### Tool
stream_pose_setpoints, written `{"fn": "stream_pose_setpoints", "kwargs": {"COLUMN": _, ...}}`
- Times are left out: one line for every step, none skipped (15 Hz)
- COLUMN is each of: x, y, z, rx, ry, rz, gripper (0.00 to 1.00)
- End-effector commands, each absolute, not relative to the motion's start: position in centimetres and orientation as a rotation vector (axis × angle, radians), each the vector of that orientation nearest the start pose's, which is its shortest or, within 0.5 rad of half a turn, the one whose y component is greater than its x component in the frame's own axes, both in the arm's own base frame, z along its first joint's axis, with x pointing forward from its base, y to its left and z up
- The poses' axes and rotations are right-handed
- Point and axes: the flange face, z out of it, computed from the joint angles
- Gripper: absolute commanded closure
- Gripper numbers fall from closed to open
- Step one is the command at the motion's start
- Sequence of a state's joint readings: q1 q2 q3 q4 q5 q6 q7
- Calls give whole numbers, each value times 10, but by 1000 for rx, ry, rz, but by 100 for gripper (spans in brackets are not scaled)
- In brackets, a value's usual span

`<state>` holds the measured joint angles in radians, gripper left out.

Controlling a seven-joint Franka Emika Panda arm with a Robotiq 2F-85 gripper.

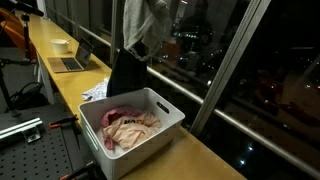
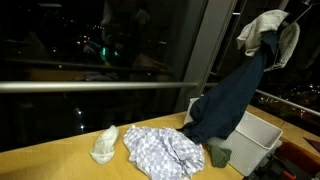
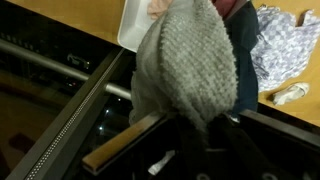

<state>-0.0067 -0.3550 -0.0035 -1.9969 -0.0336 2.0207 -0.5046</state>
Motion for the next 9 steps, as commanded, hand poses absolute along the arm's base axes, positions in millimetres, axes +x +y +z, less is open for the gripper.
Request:
{"fn": "stream_pose_setpoints", "kwargs": {"x": 479, "y": -18, "z": 672, "rx": -3136, "ry": -806, "rz": -585, "gripper": 97}}
{"fn": "stream_pose_setpoints", "kwargs": {"x": 478, "y": -21, "z": 676, "rx": -3142, "ry": -799, "rz": -582, "gripper": 97}}
{"fn": "stream_pose_setpoints", "kwargs": {"x": 477, "y": -24, "z": 681, "rx": -3148, "ry": -795, "rz": -578, "gripper": 97}}
{"fn": "stream_pose_setpoints", "kwargs": {"x": 477, "y": -28, "z": 686, "rx": -3157, "ry": -787, "rz": -574, "gripper": 97}}
{"fn": "stream_pose_setpoints", "kwargs": {"x": 476, "y": -31, "z": 692, "rx": -3164, "ry": -781, "rz": -572, "gripper": 97}}
{"fn": "stream_pose_setpoints", "kwargs": {"x": 475, "y": -35, "z": 698, "rx": -3172, "ry": -773, "rz": -566, "gripper": 97}}
{"fn": "stream_pose_setpoints", "kwargs": {"x": 474, "y": -40, "z": 706, "rx": -3180, "ry": -764, "rz": -562, "gripper": 97}}
{"fn": "stream_pose_setpoints", "kwargs": {"x": 473, "y": -45, "z": 714, "rx": -3189, "ry": -751, "rz": -558, "gripper": 97}}
{"fn": "stream_pose_setpoints", "kwargs": {"x": 471, "y": -50, "z": 722, "rx": -3198, "ry": -739, "rz": -556, "gripper": 97}}
